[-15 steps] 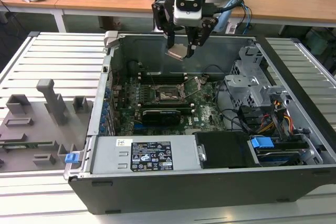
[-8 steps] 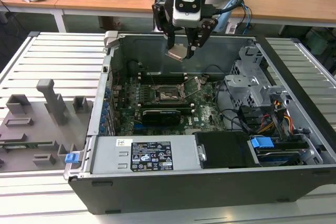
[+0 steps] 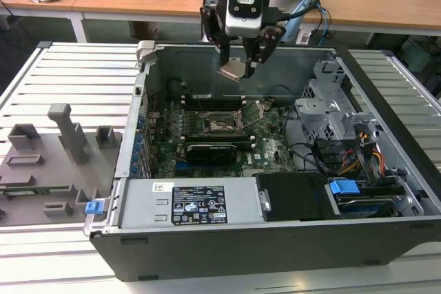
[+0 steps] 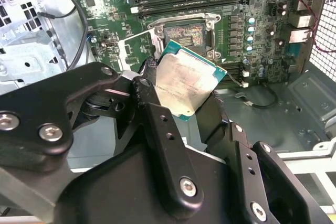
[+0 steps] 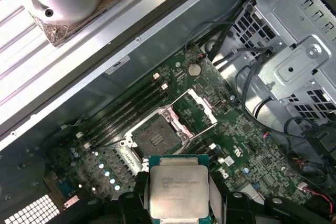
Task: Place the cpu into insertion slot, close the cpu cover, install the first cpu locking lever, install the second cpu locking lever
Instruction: 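Place the cpu into insertion slot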
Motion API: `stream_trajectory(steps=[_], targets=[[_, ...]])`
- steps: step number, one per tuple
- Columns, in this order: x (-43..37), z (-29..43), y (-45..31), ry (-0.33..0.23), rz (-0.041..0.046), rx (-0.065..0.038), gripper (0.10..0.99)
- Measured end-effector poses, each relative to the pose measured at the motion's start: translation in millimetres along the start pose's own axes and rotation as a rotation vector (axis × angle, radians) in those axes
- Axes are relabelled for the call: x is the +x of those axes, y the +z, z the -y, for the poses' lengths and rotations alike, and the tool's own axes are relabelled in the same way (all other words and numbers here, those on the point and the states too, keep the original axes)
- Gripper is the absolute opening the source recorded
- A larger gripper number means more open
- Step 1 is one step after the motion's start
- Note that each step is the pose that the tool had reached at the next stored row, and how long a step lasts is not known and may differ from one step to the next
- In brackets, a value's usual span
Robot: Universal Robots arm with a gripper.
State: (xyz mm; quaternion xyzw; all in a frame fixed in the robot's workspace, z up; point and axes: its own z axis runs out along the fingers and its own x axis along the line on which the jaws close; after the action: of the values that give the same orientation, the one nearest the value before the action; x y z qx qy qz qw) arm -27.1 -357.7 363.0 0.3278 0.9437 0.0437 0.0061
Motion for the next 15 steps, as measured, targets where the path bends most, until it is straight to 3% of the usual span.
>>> stream_trajectory(steps=[9, 15], targets=[[0.0, 0.6, 5.6, 0.013, 0.0077, 0.008, 0.541], [-0.2, 1.5, 16.2, 0.142, 0.02, 0.008, 0.541]])
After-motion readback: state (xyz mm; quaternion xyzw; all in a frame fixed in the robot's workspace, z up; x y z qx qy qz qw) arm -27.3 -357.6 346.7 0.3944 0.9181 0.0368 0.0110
